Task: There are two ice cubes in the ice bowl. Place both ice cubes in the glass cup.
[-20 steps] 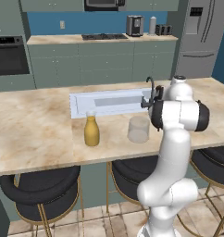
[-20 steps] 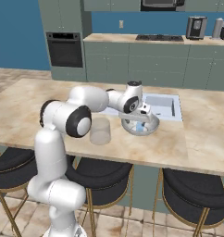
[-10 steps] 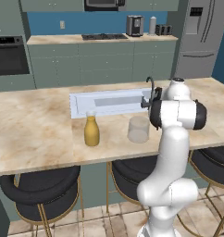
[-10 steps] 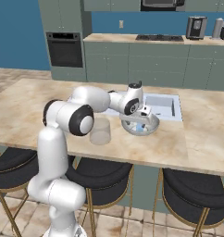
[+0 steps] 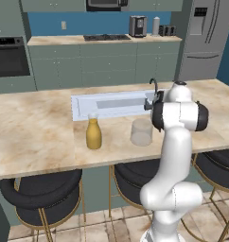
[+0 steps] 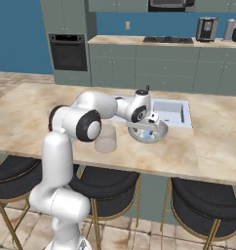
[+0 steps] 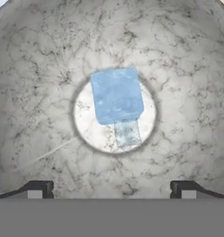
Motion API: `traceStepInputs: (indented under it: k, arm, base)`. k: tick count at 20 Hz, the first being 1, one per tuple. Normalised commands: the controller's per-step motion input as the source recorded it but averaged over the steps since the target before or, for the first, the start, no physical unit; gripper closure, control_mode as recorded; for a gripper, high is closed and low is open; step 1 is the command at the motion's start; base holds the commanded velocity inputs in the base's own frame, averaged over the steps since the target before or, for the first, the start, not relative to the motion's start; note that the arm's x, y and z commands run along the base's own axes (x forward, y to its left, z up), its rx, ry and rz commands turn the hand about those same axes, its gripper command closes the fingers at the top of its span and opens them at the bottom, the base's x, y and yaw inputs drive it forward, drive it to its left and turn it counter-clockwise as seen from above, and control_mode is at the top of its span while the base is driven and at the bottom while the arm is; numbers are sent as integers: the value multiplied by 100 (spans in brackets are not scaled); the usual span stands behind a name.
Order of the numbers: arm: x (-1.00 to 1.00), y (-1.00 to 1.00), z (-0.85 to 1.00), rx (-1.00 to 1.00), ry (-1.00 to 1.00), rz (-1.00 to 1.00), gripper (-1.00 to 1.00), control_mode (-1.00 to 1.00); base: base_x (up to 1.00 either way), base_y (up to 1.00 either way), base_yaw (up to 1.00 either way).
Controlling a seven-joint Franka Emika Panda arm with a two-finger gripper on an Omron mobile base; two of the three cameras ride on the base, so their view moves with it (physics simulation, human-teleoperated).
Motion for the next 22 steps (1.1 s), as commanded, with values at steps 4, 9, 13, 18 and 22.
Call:
traceStepInputs:
  k: [4, 9, 13, 18, 22]
  arm:
    - [14, -1, -14, 0, 0, 0, -100, -100]
    - [17, -1, -18, 0, 0, 0, -100, -100]
    - [15, -3, -10, 0, 0, 0, -100, -100]
    - [17, -10, -2, 0, 0, 0, -100, -100]
    - [18, -13, -5, 0, 0, 0, -100, -100]
  base:
    - [0, 0, 0]
    - [0, 0, 0]
    - [0, 0, 0]
    - [0, 0, 0]
    - [0, 0, 0]
